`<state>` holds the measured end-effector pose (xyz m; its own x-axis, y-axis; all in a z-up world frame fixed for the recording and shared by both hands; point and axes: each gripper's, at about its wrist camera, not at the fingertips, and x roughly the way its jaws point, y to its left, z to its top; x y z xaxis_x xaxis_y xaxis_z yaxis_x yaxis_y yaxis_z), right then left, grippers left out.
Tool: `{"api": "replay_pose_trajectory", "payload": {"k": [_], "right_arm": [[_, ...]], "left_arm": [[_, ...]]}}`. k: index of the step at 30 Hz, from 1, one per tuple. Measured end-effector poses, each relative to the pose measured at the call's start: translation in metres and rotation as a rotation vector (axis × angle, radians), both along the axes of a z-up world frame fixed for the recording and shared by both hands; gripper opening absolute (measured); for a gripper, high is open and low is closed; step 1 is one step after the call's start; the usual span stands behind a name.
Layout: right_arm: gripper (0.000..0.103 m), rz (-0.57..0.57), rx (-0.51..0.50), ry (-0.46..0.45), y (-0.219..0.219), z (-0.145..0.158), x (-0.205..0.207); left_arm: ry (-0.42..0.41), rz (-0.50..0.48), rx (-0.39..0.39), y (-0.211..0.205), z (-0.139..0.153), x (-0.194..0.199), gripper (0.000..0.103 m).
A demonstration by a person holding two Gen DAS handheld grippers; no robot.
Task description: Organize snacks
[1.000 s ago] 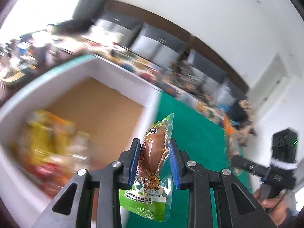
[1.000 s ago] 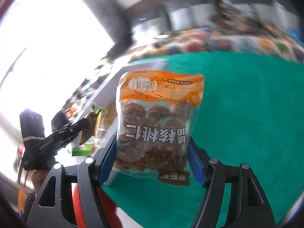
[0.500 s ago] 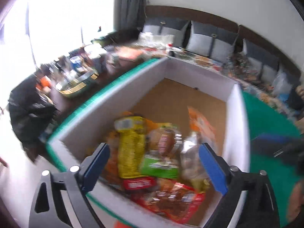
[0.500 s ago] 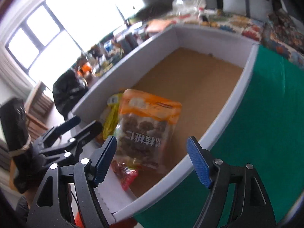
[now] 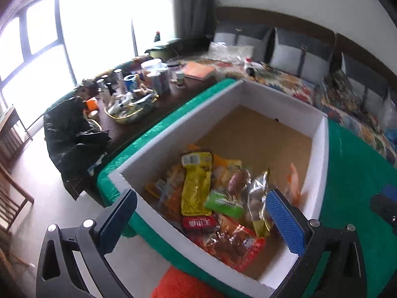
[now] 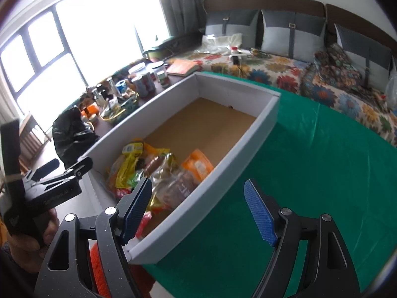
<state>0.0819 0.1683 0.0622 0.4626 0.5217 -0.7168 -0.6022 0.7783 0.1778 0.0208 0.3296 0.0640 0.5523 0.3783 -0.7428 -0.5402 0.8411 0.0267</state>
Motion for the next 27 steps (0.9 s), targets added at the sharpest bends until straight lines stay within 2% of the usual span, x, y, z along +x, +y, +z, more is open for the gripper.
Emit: {"api": "replay_pose_trajectory", "payload": {"k": [6,12,19,27], "right_arm": [[0.08,0.047,-0.008,0.046,0.01,0.004,-0.021],[0.08,0.062,-0.037,0.026,0.023,0.004,-0.028],[0.08,0.062,-0.07,0.018,0.038,0.008,-0.024],[0.08,0.081,-0.1,-0.012,0.051,0.015,-0.028]], "left_arm": [[0.012,0.016,0.08,-0.011,0.006,-0.009,0.103],[0.021,0.016,0.076,-0.008,0.006,-0.016,0.103],[-0.003,0.022,0.03,-0.001,0.011,-0.023,0.103],[-0.015,0.02,0.024,0.006,0.016,-0.026,0.103]]}}
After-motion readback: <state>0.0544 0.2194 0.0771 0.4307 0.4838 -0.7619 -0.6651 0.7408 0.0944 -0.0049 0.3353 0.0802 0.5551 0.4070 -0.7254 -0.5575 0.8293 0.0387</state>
